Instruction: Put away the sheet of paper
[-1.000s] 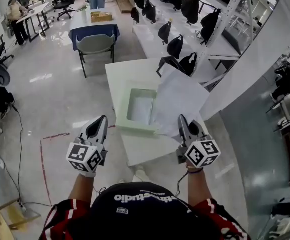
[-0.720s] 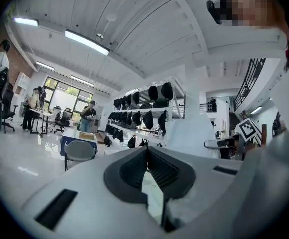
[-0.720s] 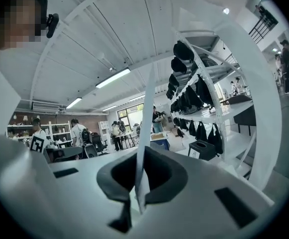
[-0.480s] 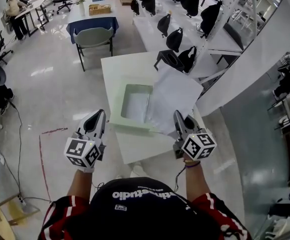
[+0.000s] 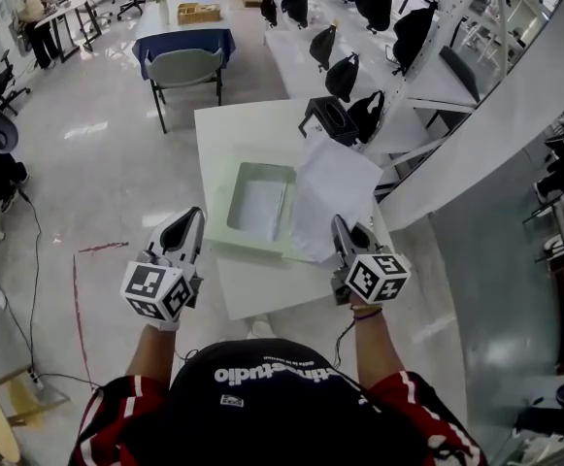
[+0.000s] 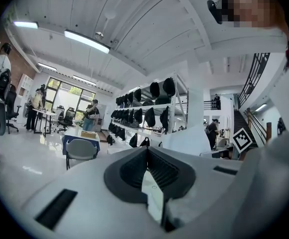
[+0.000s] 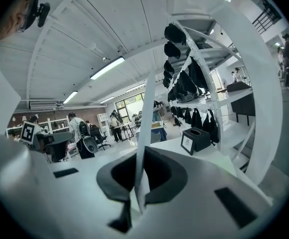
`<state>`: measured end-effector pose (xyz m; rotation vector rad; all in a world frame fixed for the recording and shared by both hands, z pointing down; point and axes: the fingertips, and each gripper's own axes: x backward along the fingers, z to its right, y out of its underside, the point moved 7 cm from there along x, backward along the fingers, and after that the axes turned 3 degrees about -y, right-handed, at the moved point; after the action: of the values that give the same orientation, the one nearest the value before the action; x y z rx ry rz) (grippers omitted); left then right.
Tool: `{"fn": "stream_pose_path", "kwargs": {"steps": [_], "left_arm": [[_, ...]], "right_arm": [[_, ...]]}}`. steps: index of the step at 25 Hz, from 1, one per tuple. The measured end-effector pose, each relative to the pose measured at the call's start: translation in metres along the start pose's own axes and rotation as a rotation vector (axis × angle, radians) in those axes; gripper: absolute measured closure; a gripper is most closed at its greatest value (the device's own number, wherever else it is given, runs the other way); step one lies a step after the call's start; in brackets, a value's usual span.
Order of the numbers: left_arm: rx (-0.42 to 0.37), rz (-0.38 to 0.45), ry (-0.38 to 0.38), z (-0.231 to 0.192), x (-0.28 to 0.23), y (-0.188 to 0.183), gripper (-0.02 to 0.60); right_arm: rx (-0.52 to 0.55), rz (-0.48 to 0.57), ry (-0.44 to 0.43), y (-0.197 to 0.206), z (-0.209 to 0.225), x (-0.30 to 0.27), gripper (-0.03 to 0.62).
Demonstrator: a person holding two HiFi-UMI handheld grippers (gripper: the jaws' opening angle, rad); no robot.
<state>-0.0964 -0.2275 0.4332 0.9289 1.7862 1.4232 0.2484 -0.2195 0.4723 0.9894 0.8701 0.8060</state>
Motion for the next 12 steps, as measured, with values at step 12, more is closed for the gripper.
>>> {"fn": "stream_pose_path", "kwargs": {"steps": [12], "left_arm": [[-0.041,-0.009,-0.024,0.018,-0.022,0.002,0.577]], "right_arm": [[-0.047,-0.051,-0.087,0.023,0.028,-0.042,0.590]]}}
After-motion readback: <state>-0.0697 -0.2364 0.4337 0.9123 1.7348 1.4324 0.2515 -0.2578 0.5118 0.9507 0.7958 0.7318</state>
